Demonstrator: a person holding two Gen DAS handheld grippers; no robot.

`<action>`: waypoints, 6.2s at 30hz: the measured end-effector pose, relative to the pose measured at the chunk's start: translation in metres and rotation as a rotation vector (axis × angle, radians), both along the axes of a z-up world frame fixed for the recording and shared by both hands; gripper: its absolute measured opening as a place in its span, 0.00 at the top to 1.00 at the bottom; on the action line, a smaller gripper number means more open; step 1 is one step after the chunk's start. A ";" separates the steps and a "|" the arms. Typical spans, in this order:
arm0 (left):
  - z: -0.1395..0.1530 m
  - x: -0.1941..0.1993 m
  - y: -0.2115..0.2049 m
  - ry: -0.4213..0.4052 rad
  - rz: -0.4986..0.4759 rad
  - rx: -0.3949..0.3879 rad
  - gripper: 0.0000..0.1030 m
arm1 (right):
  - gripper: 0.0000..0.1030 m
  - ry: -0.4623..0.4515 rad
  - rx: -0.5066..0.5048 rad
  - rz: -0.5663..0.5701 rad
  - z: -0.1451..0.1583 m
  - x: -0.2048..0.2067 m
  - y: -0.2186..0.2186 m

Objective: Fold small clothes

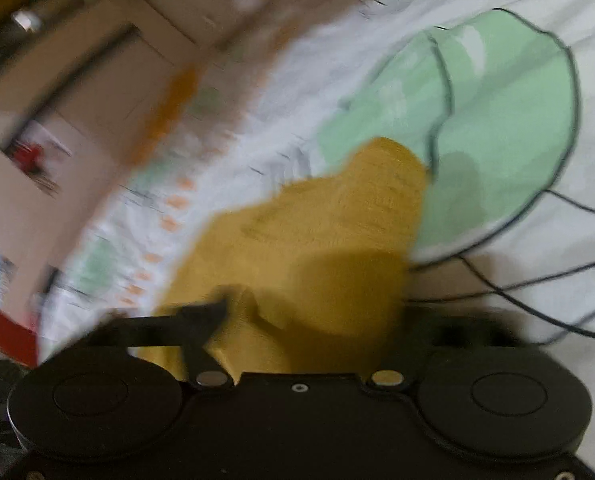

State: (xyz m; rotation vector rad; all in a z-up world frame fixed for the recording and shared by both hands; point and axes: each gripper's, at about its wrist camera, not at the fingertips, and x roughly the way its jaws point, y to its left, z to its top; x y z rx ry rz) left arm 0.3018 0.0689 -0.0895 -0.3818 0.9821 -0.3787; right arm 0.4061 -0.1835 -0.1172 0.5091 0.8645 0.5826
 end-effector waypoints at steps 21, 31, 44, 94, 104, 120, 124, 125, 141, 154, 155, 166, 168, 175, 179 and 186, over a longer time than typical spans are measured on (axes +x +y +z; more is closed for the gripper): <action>0.039 -0.169 -0.030 0.027 -0.173 -0.079 0.87 | 0.60 0.099 -0.033 -0.040 0.056 -0.193 -0.036; 0.014 -0.218 -0.034 -0.059 -0.073 0.185 0.80 | 0.48 -0.012 -0.117 -0.259 0.035 -0.241 -0.081; 0.068 -0.247 -0.055 -0.388 0.013 0.310 0.77 | 0.48 -0.286 -0.181 -0.160 0.070 -0.309 -0.064; 0.004 -0.190 -0.032 -0.235 0.113 0.224 0.59 | 0.43 -0.160 -0.304 -0.066 0.020 -0.196 0.013; 0.018 -0.198 -0.038 -0.289 0.130 0.260 0.58 | 0.25 -0.283 -0.299 -0.109 0.064 -0.222 -0.008; 0.017 -0.204 -0.033 -0.300 0.163 0.260 0.58 | 0.22 -0.174 -0.355 -0.019 0.026 -0.168 0.024; 0.019 -0.205 -0.036 -0.308 0.153 0.268 0.58 | 0.21 -0.167 -0.337 -0.030 0.029 -0.166 0.020; 0.020 -0.206 -0.036 -0.314 0.156 0.267 0.58 | 0.21 -0.180 -0.328 -0.033 0.031 -0.170 0.019; 0.031 -0.212 -0.033 -0.326 0.192 0.283 0.58 | 0.16 -0.237 -0.327 -0.013 0.038 -0.184 0.031; 0.094 -0.266 -0.061 -0.373 0.220 0.539 0.57 | 0.00 -0.369 -0.384 -0.268 0.113 -0.317 -0.030; 0.098 -0.272 -0.063 -0.376 0.215 0.536 0.55 | 0.00 -0.355 -0.365 -0.282 0.115 -0.326 -0.035; 0.106 -0.298 -0.083 -0.335 0.140 0.508 0.53 | 0.01 -0.226 -0.353 -0.376 0.114 -0.386 -0.043; 0.105 -0.301 -0.085 -0.324 0.141 0.510 0.53 | 0.01 -0.186 -0.364 -0.408 0.110 -0.396 -0.044; 0.098 -0.307 -0.085 -0.277 0.163 0.499 0.53 | 0.01 -0.166 -0.445 -0.410 0.101 -0.414 -0.044; 0.094 -0.308 -0.086 -0.255 0.168 0.495 0.53 | 0.01 -0.160 -0.421 -0.384 0.100 -0.418 -0.044; 0.091 -0.307 -0.089 -0.244 0.151 0.507 0.53 | 0.01 -0.135 -0.401 -0.367 0.094 -0.417 -0.041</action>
